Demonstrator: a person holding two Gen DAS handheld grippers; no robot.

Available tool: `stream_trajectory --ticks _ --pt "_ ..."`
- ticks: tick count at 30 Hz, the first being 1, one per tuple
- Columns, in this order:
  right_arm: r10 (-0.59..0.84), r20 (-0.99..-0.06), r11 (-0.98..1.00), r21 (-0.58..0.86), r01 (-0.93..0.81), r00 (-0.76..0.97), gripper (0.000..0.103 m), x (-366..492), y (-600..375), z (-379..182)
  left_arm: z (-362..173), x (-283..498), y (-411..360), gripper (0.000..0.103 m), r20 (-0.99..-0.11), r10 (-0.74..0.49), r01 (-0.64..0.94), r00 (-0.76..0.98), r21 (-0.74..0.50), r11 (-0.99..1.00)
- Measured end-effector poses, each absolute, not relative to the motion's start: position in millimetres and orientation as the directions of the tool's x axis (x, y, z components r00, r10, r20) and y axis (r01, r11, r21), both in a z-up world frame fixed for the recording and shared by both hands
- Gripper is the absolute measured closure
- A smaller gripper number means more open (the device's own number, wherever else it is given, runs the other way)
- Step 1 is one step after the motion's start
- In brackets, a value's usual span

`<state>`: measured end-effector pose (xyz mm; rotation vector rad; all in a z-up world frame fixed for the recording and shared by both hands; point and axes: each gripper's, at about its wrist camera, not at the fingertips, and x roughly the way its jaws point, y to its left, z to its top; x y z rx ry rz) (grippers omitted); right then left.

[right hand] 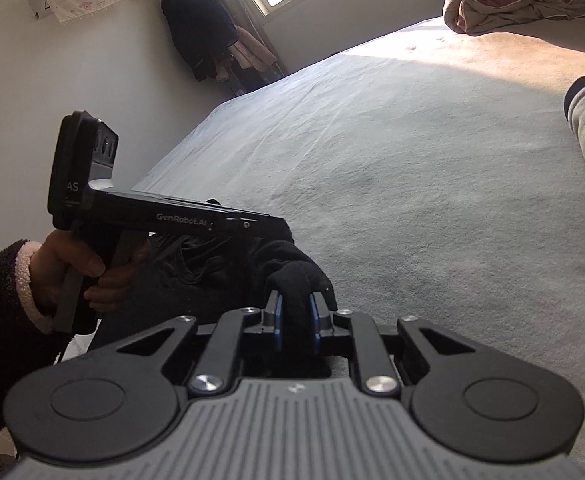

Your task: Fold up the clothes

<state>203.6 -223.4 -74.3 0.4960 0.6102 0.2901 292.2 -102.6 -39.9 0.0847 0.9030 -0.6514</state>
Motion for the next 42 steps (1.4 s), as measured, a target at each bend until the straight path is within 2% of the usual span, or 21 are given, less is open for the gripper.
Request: stream_trajectory --ticks 6,12,16,19,21,25,27,28,34,38,42 --pt "0.498 -0.403 0.817 0.514 -0.261 0.768 0.09 198 -207 -63 -23 280 -82 0.102 -0.674 -0.511 0.5 0.533 -0.236 0.833" --pt "0.588 -0.409 0.789 0.48 -0.384 0.698 0.09 199 -178 -61 -13 264 -39 0.102 -0.614 -0.475 0.397 0.63 -0.272 0.877" --pt "0.645 -0.424 0.757 0.468 -0.456 0.636 0.09 201 -157 -60 -19 256 -8 0.102 -0.617 -0.441 0.314 0.652 -0.31 0.897" --pt "0.685 -0.445 0.728 0.458 -0.51 0.577 0.084 202 -142 -61 -27 252 12 0.102 -0.631 -0.416 0.254 0.655 -0.335 0.907" --pt "0.709 -0.471 0.705 0.449 -0.549 0.525 0.084 202 -134 -64 -32 249 25 0.102 -0.64 -0.4 0.214 0.656 -0.35 0.912" --pt "0.74 -0.422 0.673 0.449 -0.588 0.524 0.082 185 -137 -53 -42 247 45 0.102 -0.652 -0.375 0.147 0.659 -0.377 0.914" --pt "0.73 -0.39 0.683 0.452 -0.574 0.561 0.065 178 -147 -46 -44 247 50 0.102 -0.654 -0.369 0.13 0.66 -0.385 0.914" --pt "0.718 -0.386 0.695 0.454 -0.558 0.579 0.062 177 -152 -45 -44 247 52 0.102 -0.655 -0.365 0.125 0.662 -0.384 0.915" --pt "0.615 -0.449 0.78 0.469 -0.415 0.648 0.062 190 -168 -54 -48 246 60 0.102 -0.654 -0.352 0.1 0.669 -0.39 0.915" --pt "0.605 -0.462 0.789 0.461 -0.407 0.649 0.062 192 -168 -57 -51 247 64 0.102 -0.656 -0.357 0.098 0.665 -0.397 0.913" --pt "0.561 -0.526 0.824 0.428 -0.372 0.639 0.063 197 -166 -65 -53 248 66 0.102 -0.658 -0.362 0.1 0.661 -0.4 0.911"
